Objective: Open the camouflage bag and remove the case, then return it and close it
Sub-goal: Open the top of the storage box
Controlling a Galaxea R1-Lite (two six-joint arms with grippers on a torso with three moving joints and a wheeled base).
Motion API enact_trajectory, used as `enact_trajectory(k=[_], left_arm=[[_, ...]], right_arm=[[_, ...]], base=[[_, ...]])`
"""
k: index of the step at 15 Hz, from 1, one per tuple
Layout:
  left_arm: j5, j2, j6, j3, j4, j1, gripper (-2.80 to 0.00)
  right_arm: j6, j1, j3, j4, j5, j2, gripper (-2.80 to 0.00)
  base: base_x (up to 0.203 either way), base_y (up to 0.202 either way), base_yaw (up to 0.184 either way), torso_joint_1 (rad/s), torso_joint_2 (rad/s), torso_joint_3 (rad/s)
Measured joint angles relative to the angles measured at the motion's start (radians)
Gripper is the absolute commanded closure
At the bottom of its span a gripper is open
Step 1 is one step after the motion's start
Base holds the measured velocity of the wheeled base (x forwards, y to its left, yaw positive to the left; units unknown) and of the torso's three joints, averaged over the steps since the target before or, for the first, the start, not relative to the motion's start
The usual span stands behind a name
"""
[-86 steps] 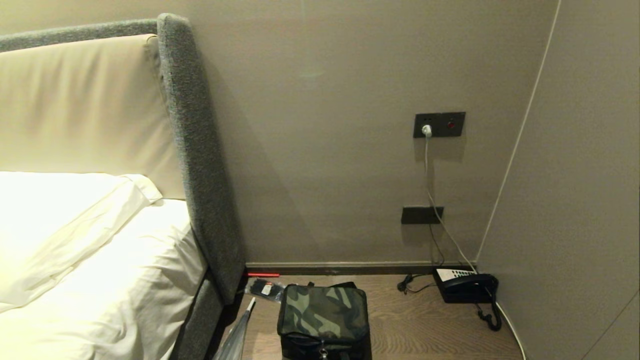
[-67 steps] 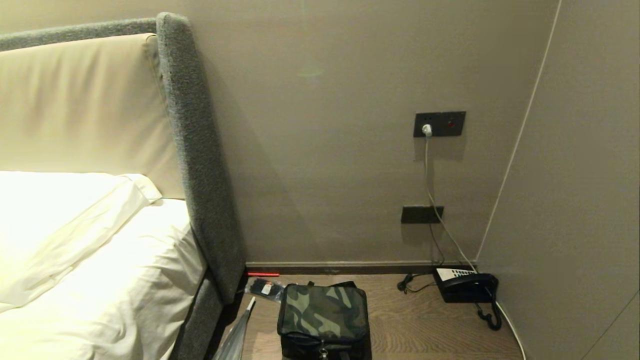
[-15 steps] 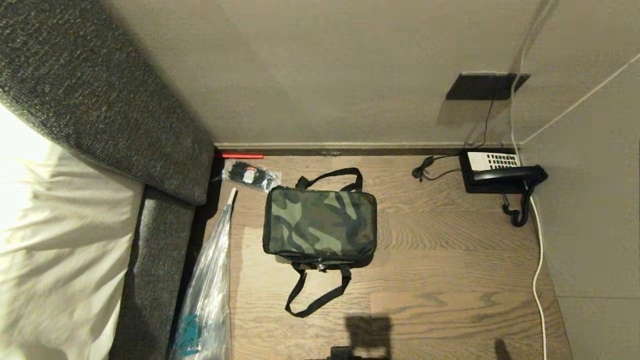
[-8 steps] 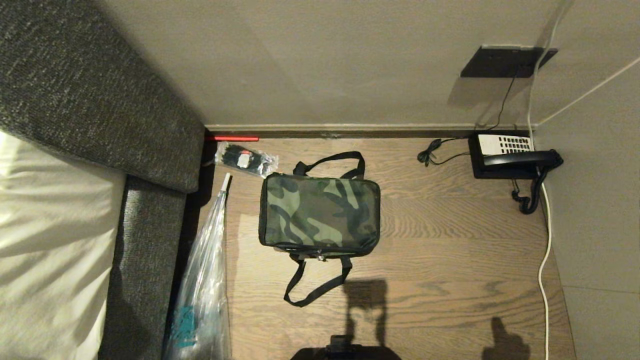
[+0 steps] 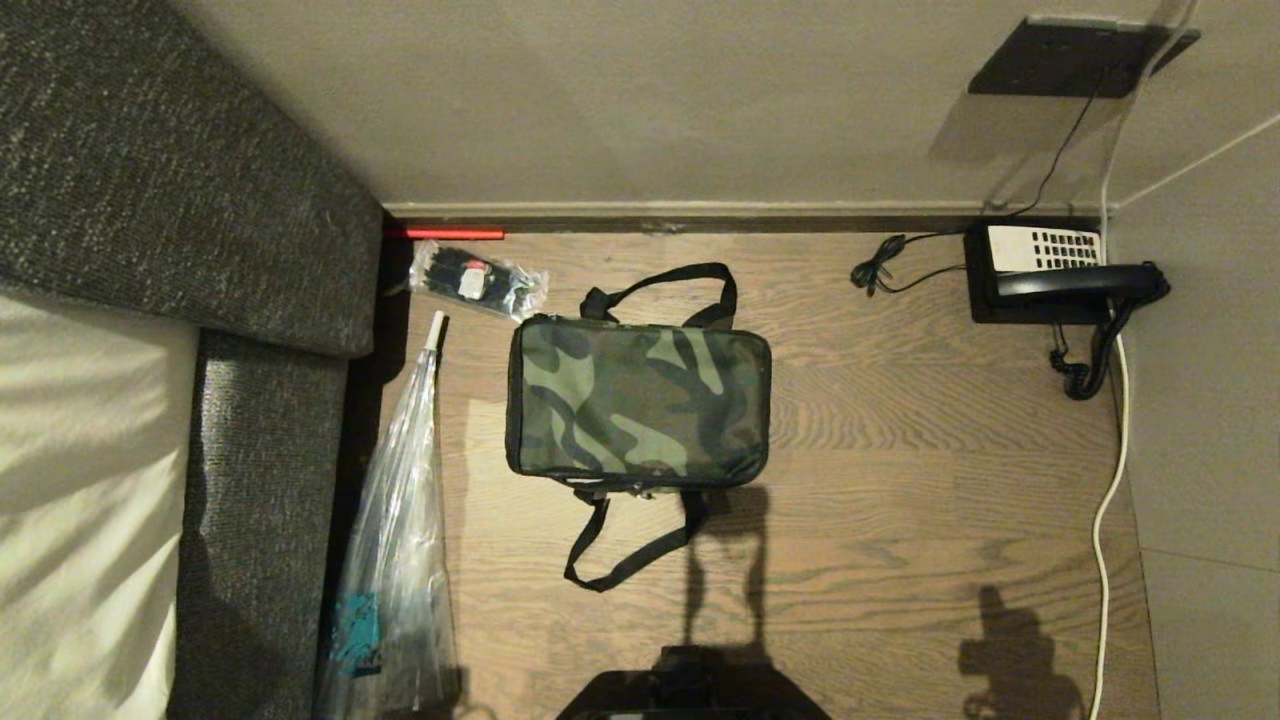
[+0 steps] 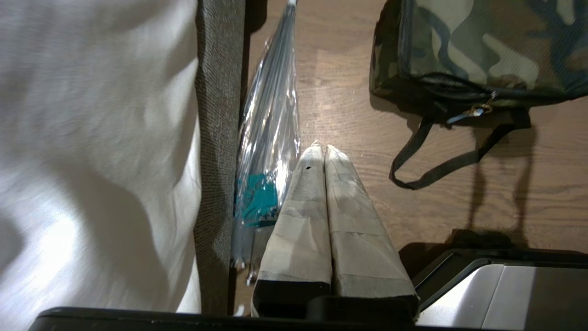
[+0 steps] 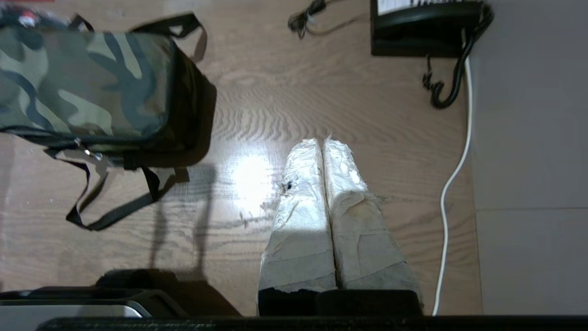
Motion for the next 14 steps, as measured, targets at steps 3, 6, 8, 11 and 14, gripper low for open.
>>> enact_trajectory(k=[3,6,8,11,14], left_arm=[[0.0,0.0,0.001,0.0,0.0,0.0,0.0],[0.0,0.0,0.001,0.0,0.0,0.0,0.0],[0.0,0.0,0.001,0.0,0.0,0.0,0.0],[0.0,0.0,0.001,0.0,0.0,0.0,0.0],[0.0,0.0,0.001,0.0,0.0,0.0,0.0]], right_arm=[[0.0,0.0,0.0,0.0,0.0,0.0,0.0],[-0.043,0.0,0.0,0.004,0.007,0.0,0.0],[-0.042,0.0,0.0,0.016,0.004,0.0,0.0],[0.037,0.0,-0.053,0.113,0.022,0.0,0.0],[0.095,0.0,-0.337,0.461,0.111,0.002,0.0]], base=[[0.0,0.0,0.0,0.004,0.0,-0.086],[0.0,0.0,0.0,0.0,0.0,0.0],[0.0,0.0,0.0,0.0,0.0,0.0],[0.0,0.0,0.0,0.0,0.0,0.0],[0.0,0.0,0.0,0.0,0.0,0.0]])
